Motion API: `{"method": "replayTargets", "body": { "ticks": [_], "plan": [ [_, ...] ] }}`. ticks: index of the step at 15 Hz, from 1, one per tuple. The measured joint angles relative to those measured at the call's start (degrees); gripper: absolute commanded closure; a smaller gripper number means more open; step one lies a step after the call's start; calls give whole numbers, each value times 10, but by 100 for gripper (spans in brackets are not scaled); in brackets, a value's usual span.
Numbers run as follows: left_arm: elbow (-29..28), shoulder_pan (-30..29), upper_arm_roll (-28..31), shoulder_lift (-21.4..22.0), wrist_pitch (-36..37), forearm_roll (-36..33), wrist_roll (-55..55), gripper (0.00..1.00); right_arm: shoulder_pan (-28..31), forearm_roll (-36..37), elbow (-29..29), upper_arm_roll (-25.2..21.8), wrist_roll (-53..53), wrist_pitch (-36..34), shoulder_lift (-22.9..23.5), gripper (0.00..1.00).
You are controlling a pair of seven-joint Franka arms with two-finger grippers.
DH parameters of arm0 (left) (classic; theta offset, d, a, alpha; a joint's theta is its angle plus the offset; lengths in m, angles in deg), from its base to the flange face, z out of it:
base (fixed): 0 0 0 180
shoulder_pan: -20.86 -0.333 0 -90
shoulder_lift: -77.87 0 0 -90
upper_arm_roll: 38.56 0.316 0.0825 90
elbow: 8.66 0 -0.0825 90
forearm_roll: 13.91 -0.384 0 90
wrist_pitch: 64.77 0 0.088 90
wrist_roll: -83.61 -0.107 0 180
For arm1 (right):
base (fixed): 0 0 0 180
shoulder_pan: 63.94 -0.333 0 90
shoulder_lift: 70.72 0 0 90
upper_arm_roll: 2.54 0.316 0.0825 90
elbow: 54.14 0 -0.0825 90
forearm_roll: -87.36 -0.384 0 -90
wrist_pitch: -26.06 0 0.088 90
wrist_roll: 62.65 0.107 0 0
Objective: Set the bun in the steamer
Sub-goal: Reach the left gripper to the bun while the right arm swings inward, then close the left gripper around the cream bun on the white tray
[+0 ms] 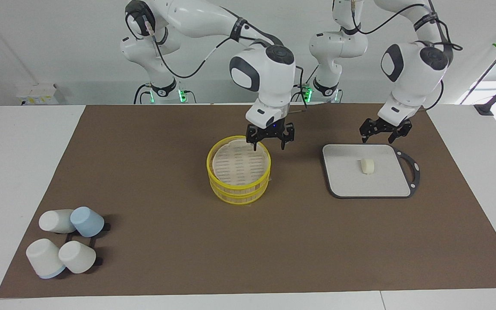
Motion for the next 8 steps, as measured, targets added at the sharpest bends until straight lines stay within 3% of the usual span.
{"method": "replayTargets", "body": {
  "ticks": [5, 8],
  "plan": [
    [-28, -2, 0, -83, -118, 0, -20, 0, 0, 7, -6, -1, 0, 37, 15, 0],
    [-28, -2, 0, -97, -135, 0, -39, 0, 4, 7, -21, -2, 0, 64, 15, 16]
  ]
}}
